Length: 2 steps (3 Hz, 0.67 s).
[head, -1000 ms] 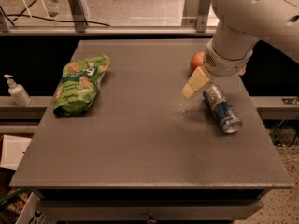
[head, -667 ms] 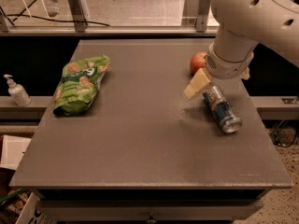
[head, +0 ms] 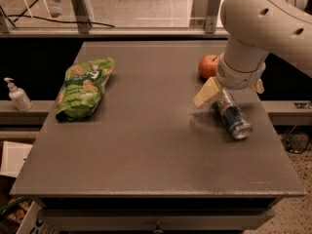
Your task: Place redbull can upright
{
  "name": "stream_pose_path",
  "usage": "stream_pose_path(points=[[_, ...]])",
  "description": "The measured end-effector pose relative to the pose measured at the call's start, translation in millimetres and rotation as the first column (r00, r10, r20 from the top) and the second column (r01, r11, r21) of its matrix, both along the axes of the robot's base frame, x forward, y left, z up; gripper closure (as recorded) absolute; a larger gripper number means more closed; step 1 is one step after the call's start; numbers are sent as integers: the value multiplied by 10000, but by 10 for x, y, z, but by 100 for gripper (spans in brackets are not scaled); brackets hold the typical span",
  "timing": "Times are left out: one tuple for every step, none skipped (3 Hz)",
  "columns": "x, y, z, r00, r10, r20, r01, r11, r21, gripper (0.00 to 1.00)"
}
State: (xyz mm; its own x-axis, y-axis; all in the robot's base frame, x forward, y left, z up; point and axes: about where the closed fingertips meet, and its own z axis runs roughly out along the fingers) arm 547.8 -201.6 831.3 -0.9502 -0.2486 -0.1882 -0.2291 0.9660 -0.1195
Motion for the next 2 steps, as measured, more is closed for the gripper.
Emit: stream_pose_path(points=[[-74, 35, -80, 9996, -170, -214, 173, 9998, 138, 0], [-127, 83, -137, 9992, -195, -353, 206, 9993, 313, 14]])
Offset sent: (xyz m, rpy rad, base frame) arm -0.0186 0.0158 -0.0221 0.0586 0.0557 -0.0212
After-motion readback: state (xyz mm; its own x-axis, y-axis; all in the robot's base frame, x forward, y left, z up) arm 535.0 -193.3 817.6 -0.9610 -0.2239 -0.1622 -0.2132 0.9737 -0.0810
